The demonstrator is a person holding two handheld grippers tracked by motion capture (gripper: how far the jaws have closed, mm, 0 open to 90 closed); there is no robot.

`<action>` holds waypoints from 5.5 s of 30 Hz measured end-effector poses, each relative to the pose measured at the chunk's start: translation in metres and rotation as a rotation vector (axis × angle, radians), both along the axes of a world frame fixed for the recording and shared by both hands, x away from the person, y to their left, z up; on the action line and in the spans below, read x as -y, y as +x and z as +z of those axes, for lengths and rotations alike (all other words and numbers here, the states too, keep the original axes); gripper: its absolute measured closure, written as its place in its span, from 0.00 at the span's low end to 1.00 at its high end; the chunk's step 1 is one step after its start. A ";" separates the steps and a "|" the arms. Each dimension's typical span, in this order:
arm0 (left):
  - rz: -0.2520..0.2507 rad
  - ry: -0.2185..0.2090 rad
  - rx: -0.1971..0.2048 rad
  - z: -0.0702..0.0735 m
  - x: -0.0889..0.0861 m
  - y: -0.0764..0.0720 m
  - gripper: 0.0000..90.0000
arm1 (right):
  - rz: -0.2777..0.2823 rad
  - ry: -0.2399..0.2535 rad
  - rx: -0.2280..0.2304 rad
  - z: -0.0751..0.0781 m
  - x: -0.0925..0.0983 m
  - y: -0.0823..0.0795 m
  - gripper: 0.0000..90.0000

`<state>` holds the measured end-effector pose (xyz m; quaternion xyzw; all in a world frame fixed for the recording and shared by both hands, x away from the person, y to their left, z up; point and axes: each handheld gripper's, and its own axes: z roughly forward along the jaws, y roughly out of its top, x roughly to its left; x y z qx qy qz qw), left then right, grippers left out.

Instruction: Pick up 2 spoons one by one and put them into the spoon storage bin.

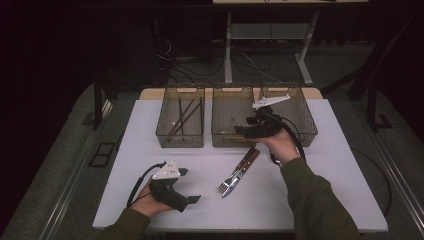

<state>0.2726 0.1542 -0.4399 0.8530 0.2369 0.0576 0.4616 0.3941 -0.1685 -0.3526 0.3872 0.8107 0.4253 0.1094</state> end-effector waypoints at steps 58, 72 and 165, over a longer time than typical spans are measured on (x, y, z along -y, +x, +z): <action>0.006 0.005 -0.004 -0.001 0.003 -0.002 0.00 | -0.165 -0.083 -0.102 -0.094 0.108 -0.046 0.60; 0.005 0.007 -0.004 -0.001 0.003 -0.002 0.00 | -0.149 -0.149 -0.065 -0.099 0.097 -0.050 0.62; 0.009 -0.007 -0.003 0.000 -0.001 0.001 0.00 | -0.083 -0.039 0.142 0.022 0.072 -0.006 0.98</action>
